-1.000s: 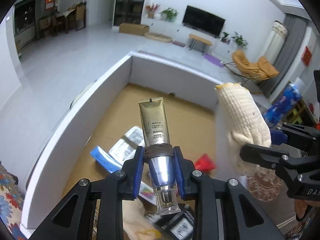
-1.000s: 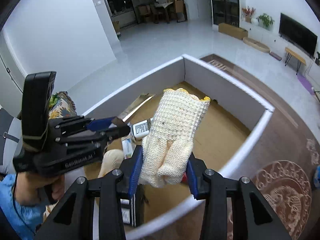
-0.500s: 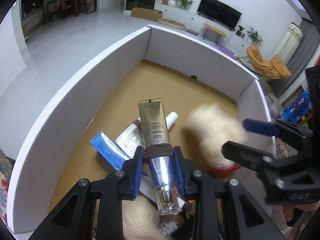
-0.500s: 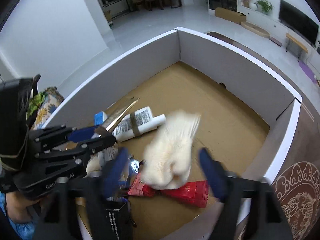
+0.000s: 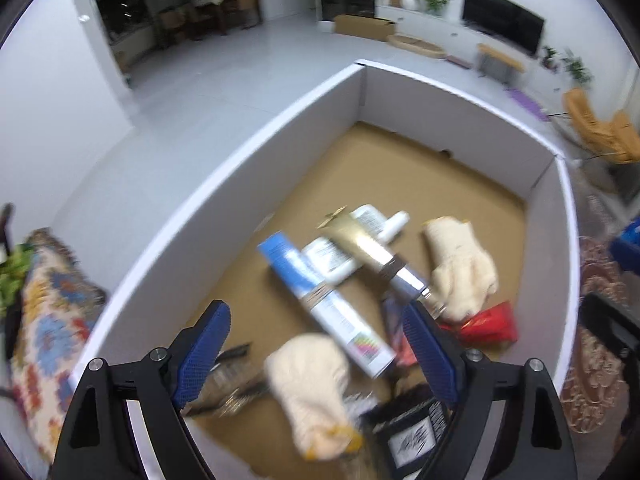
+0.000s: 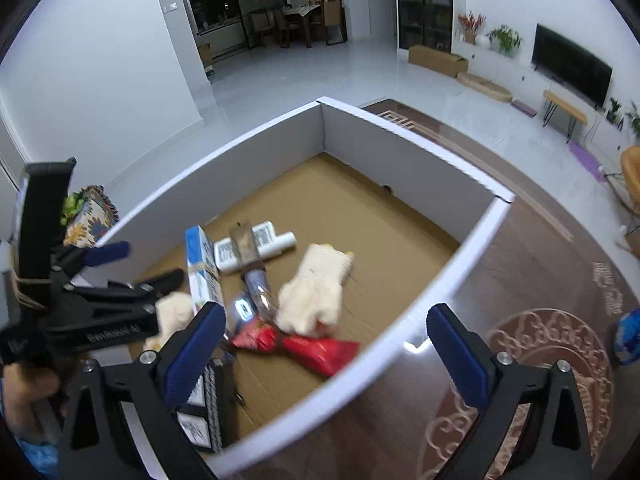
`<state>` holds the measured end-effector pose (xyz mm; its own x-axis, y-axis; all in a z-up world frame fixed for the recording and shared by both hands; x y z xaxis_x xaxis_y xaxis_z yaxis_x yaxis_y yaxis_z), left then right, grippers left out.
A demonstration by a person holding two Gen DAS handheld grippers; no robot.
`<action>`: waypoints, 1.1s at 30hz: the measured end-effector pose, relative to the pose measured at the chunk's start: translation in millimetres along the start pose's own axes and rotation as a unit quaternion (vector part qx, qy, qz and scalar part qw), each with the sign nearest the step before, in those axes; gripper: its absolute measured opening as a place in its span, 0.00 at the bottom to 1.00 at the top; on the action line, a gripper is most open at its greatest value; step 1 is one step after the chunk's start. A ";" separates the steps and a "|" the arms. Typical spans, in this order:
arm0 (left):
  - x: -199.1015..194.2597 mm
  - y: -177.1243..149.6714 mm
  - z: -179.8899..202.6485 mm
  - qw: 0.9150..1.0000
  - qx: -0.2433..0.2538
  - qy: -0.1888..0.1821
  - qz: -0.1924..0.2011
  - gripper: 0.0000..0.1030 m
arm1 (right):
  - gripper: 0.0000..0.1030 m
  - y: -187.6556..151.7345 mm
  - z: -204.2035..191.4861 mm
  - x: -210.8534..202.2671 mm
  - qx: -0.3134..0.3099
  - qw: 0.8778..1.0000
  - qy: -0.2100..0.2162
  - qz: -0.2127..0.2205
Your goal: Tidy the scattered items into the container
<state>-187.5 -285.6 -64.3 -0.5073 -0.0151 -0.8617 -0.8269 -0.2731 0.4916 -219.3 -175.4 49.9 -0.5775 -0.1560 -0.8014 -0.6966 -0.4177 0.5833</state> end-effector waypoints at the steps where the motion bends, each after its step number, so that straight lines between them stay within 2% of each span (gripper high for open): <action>1: -5.6 -3.0 1.6 1.000 -0.001 0.000 0.007 0.85 | 0.98 -3.5 2.1 -2.6 -0.002 1.000 -0.004 0.000; 5: -34.7 -14.4 13.1 0.998 -0.019 -0.049 0.046 0.85 | 0.98 -11.3 4.8 -8.4 -0.001 1.000 -0.006 -0.003; 9: -56.4 -15.7 19.1 0.995 -0.031 -0.066 0.072 0.85 | 0.98 -9.1 1.9 -14.2 -0.001 1.000 -0.004 0.003; 15: -82.2 -12.9 15.9 0.995 -0.025 -0.031 0.096 0.85 | 0.98 -6.2 0.2 -14.7 0.012 1.000 0.002 0.007; 21: -100.7 -9.7 14.1 0.993 -0.031 -0.028 0.114 0.85 | 0.98 -10.3 -3.6 -6.5 0.016 1.000 0.006 -0.001; 33: -98.8 -13.4 9.0 0.993 -0.034 -0.012 0.113 0.85 | 0.98 -13.9 -17.7 -0.7 -0.002 1.000 0.010 -0.004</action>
<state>-128.5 -271.8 15.4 -0.6843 -0.0611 -0.7266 -0.6735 -0.3289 0.6620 -201.7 -185.3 40.0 -0.5638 -0.1707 -0.8081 -0.6992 -0.4222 0.5770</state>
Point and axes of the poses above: each gripper's, at about its wrist camera, not at the fingertips, and x roughly the way its jaws point, z to its right, y to its top, the point moved 9 cm from there along x, roughly the way its jaws point, and after that the axes turned 15 degrees about -y, right-handed, at the moved point
